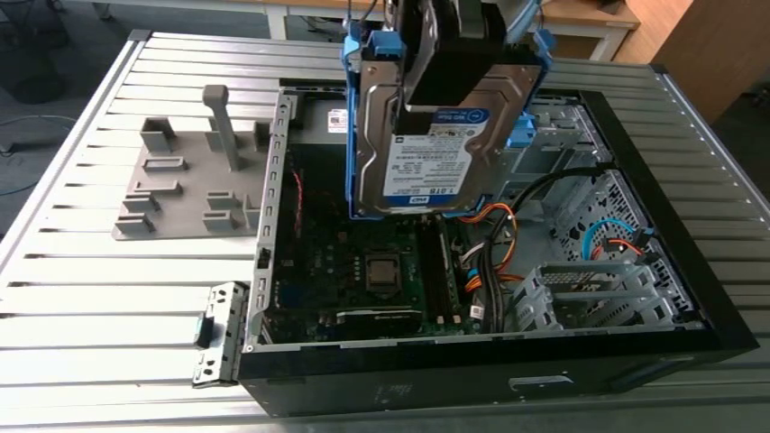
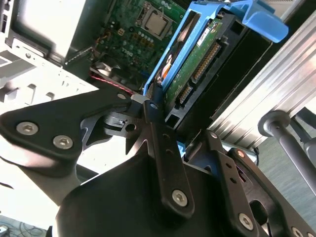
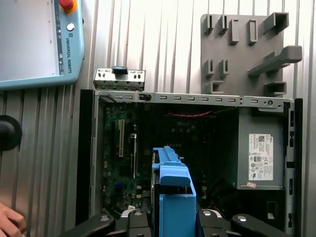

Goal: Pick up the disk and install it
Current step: 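Pick up the disk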

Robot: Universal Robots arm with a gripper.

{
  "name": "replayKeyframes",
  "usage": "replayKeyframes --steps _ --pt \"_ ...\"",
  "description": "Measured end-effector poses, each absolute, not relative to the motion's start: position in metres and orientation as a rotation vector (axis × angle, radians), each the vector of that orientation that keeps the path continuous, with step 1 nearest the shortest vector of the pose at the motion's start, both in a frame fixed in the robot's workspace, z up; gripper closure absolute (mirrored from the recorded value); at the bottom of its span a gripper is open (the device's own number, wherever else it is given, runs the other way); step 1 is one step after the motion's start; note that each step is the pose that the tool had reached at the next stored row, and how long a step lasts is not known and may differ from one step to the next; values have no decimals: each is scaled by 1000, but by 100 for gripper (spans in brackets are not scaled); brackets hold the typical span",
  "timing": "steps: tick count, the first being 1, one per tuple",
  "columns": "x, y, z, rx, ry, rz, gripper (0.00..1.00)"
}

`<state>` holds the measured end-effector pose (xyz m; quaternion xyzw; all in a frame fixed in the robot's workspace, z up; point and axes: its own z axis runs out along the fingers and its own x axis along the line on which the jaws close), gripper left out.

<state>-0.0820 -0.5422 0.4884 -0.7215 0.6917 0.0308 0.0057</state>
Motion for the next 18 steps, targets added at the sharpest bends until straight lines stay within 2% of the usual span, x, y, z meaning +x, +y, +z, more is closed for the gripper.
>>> replayKeyframes --steps 18 --pt "-33 -560 477 -2260 2167 100 64"
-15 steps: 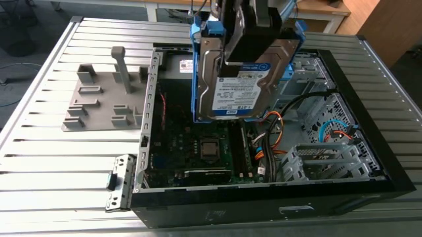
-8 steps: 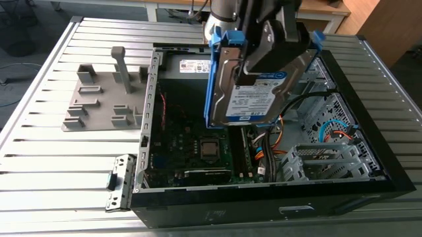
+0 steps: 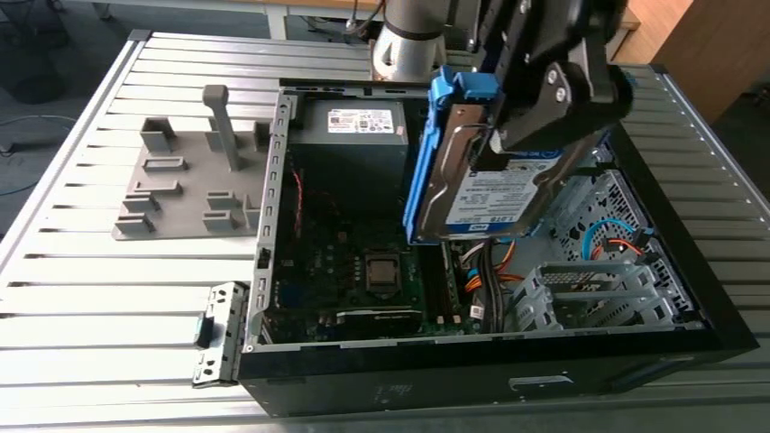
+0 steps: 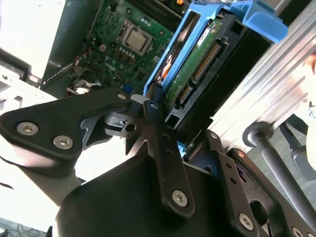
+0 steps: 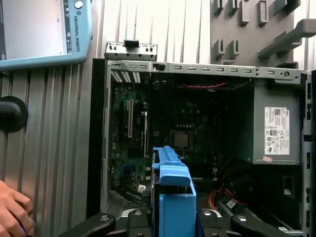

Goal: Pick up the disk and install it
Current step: 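Pick up the disk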

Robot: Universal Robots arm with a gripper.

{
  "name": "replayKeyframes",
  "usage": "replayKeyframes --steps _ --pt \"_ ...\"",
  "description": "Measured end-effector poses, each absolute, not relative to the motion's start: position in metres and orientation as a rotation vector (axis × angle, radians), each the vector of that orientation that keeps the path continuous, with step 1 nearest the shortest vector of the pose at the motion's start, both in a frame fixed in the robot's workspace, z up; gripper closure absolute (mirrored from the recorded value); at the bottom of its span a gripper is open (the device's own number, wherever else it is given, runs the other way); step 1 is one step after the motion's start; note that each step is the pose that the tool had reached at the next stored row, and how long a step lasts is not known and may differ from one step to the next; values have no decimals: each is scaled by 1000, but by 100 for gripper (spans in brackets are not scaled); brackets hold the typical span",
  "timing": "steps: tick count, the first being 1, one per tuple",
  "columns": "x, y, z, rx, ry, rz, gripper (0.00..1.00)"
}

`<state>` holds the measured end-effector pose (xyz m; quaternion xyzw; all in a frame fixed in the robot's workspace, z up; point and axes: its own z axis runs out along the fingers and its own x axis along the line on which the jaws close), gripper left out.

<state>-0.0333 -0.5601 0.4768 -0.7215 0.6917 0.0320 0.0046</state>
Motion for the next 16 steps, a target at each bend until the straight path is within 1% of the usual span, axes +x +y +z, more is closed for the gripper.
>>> replayKeyframes --steps 16 --pt "1 -591 471 -2261 2167 102 64"
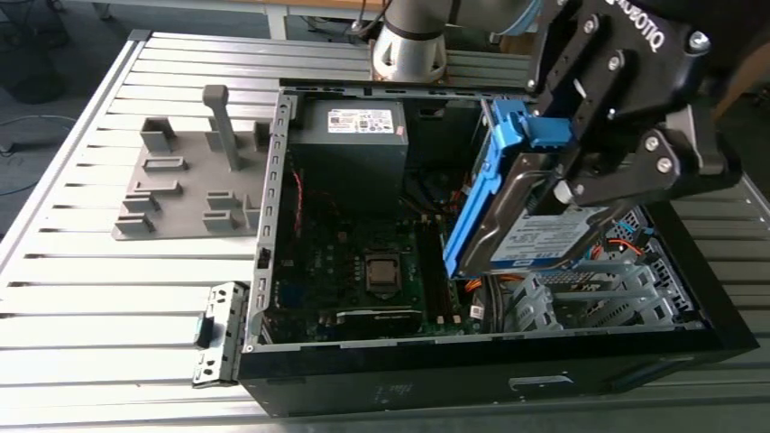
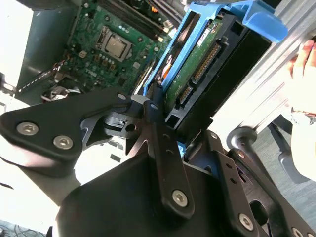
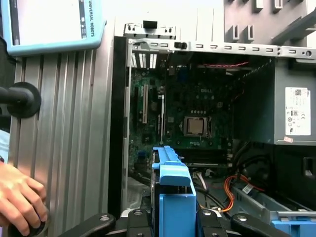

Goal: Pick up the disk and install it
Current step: 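Pick up the disk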

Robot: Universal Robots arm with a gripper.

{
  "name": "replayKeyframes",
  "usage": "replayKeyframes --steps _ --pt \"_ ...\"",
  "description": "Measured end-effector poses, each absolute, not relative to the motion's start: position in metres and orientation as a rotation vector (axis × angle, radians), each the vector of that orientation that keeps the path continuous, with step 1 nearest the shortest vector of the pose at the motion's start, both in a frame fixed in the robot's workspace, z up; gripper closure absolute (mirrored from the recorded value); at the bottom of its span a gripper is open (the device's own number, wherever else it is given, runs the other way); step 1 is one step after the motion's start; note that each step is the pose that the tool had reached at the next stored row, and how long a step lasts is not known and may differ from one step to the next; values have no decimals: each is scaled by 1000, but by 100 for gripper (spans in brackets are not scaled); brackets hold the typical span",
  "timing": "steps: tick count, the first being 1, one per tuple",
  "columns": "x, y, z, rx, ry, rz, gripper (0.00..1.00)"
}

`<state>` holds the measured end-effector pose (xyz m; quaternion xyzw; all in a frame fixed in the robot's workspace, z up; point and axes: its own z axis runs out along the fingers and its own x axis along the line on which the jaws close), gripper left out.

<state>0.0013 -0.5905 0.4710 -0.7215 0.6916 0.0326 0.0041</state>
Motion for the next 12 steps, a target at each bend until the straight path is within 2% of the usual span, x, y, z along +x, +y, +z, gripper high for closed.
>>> replayKeyframes --steps 12 --pt "39 -601 466 -2263 2170 109 64"
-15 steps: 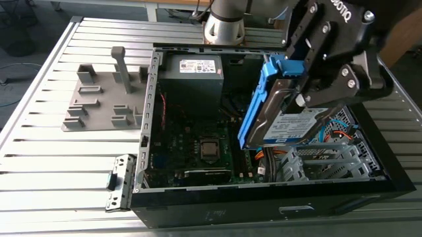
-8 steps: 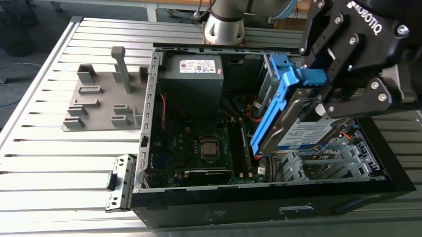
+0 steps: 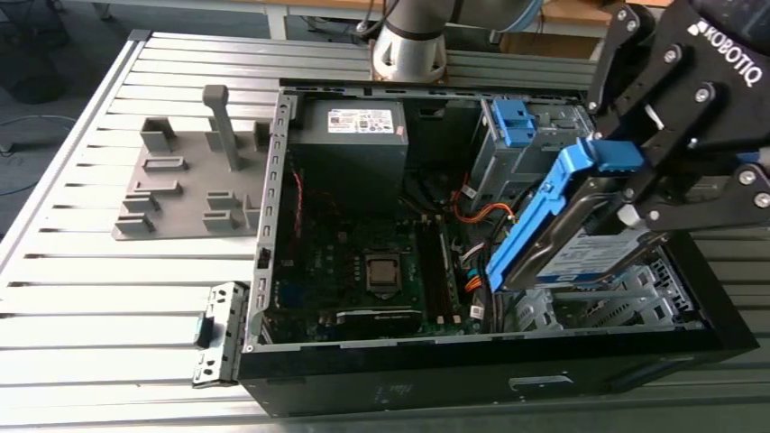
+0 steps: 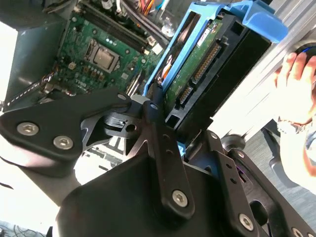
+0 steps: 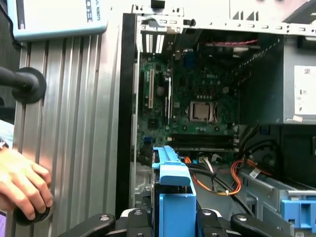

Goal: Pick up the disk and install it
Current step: 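Pick up the disk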

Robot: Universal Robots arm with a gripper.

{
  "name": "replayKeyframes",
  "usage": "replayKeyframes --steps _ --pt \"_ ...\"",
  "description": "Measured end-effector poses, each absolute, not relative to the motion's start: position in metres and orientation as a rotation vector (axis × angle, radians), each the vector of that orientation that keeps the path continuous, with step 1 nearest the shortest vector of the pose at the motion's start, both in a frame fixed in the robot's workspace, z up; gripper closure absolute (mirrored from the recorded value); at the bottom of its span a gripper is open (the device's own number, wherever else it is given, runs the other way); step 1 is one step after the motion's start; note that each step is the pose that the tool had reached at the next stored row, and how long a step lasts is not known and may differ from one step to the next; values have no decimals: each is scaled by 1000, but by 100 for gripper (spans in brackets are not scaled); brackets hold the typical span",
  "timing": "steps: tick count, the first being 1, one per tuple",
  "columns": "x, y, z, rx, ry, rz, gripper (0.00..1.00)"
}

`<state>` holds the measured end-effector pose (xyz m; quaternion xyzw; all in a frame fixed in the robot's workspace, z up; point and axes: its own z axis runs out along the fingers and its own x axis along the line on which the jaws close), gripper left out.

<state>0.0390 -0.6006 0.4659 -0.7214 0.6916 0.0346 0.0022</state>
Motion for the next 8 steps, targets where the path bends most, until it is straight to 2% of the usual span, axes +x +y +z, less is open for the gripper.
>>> replayKeyframes --steps 8 --pt "66 -604 460 -2265 2172 114 64"
